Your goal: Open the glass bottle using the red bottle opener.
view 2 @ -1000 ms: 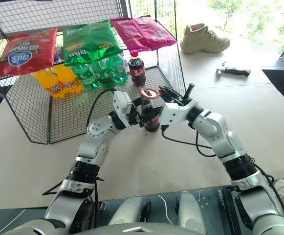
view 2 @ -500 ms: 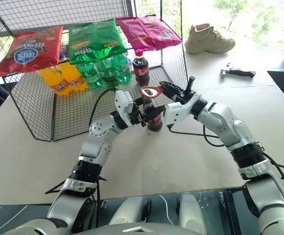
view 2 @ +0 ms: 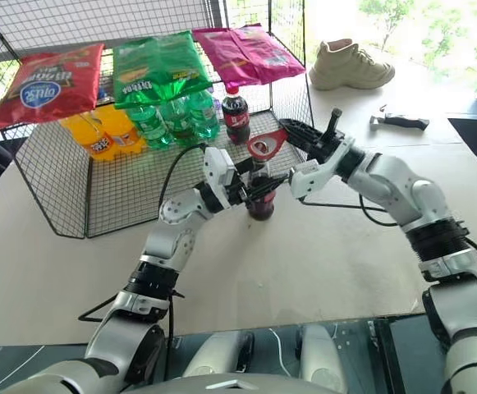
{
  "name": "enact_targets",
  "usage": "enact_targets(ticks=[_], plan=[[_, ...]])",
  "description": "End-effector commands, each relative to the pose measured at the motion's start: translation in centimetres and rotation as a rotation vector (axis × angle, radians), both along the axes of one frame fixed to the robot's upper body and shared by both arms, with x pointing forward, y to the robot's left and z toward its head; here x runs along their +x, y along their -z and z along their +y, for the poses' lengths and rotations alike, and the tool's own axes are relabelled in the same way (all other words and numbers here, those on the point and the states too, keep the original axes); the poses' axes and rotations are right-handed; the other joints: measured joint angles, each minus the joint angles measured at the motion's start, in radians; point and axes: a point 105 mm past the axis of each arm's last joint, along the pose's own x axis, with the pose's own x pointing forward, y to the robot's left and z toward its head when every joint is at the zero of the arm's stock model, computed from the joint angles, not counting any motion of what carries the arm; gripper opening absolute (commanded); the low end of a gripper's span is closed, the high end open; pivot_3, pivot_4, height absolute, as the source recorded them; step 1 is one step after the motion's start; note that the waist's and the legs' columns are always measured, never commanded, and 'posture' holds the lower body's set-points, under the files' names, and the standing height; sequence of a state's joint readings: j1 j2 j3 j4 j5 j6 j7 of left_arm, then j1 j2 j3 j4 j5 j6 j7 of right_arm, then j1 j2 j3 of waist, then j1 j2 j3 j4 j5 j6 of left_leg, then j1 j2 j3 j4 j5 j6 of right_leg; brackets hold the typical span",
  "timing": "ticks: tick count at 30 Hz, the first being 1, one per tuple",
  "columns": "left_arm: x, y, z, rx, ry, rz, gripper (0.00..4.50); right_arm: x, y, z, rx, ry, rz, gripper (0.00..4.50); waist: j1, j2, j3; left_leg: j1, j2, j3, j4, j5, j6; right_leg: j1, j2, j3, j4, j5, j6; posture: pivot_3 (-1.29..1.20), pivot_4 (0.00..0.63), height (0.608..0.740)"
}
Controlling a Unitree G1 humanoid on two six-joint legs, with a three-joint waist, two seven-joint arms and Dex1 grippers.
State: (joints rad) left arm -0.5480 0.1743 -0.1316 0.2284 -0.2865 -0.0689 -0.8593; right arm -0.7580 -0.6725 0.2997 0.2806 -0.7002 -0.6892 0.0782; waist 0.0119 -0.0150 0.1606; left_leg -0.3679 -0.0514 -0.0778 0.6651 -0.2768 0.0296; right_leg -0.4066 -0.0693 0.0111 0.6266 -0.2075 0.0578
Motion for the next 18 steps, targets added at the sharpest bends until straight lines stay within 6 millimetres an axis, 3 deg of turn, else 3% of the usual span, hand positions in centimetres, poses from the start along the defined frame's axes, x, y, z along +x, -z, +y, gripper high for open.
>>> enact_targets(ticks=[1,13,18], plan=[[-0.3,1.1,-0.5,0.025,0.022,0.025,2.25,0.8,-1.6,-1.9,0.027,0.071,-0.05,0.0,0.002,0.0,0.0,0.0,0.0,0.0,0.0,0.0,0.0,0.0,0.0,0.0,0.0,0.0,0.0,0.0,0.15,0.74],[-0.4,1.3,0.4,0.021,0.002,0.033,2.25,-1.5,-3.9,-0.6,0.179,-0.063,-0.152,0.0,-0.002,0.0,0.0,-0.001,0.0,0.001,0.0,0.0,0.0,-0.001,0.0,0.001,-0.001,0.0,0.0,0.0,0.15,0.74],[-0.5,1.3,0.6,0.023,-0.005,0.035,2.25,-1.1,-3.9,-0.9,0.248,-0.043,-0.119,0.0,-0.002,0.0,0.0,-0.001,0.0,0.001,0.0,0.0,0.0,-0.001,0.0,0.002,-0.001,0.0,0.0,0.0,0.15,0.74]])
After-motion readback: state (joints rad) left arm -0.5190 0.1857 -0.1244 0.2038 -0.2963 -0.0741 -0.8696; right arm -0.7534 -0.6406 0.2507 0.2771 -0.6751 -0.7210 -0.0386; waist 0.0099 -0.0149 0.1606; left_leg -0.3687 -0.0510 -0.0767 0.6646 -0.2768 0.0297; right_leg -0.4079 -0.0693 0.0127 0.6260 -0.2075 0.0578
